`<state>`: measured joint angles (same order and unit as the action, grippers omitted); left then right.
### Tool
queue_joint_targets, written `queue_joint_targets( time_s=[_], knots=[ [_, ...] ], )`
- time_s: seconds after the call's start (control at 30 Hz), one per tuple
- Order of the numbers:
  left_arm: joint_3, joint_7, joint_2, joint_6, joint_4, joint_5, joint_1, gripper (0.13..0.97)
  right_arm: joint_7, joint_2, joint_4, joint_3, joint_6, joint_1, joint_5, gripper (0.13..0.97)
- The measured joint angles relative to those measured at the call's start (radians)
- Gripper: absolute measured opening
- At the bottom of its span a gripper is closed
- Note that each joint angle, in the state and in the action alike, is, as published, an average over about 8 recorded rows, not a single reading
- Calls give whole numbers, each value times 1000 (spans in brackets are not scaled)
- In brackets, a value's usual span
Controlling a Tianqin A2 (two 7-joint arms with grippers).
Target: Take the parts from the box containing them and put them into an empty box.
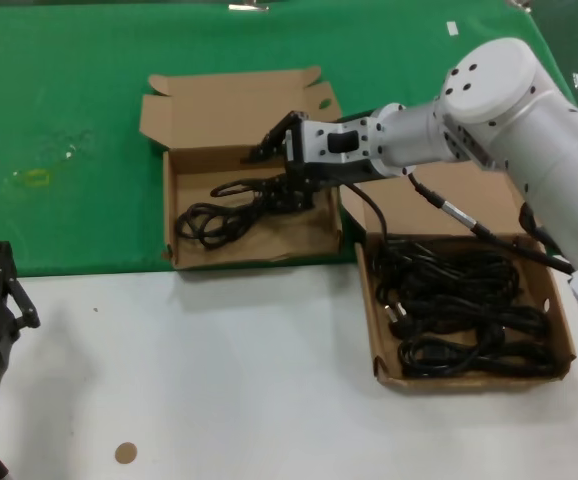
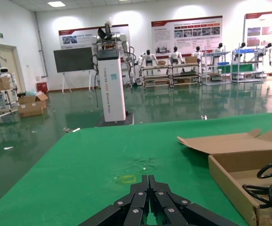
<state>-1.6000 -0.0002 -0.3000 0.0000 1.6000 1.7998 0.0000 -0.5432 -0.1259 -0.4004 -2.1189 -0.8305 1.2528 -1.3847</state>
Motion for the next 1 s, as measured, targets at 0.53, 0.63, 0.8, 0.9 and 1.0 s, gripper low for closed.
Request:
queue_joint_targets(
  time_s=[0.53,0.63,0.8,0.9,1.0],
  knots=[
    [0,0,0,0,0,0,0,152,50,-28,-83,3,-7,-22,7,444],
    [0,0,0,0,0,0,0,152,85,-49,-139,-1,-13,-40,14,494],
    [0,0,0,0,0,0,0,152,146,-87,-239,-6,-21,-73,25,633],
    [0,0,0,0,0,0,0,152,169,-102,-278,-7,-22,-87,28,688],
    [0,0,0,0,0,0,0,152,178,-107,-293,-6,-23,-92,29,688]
  ],
)
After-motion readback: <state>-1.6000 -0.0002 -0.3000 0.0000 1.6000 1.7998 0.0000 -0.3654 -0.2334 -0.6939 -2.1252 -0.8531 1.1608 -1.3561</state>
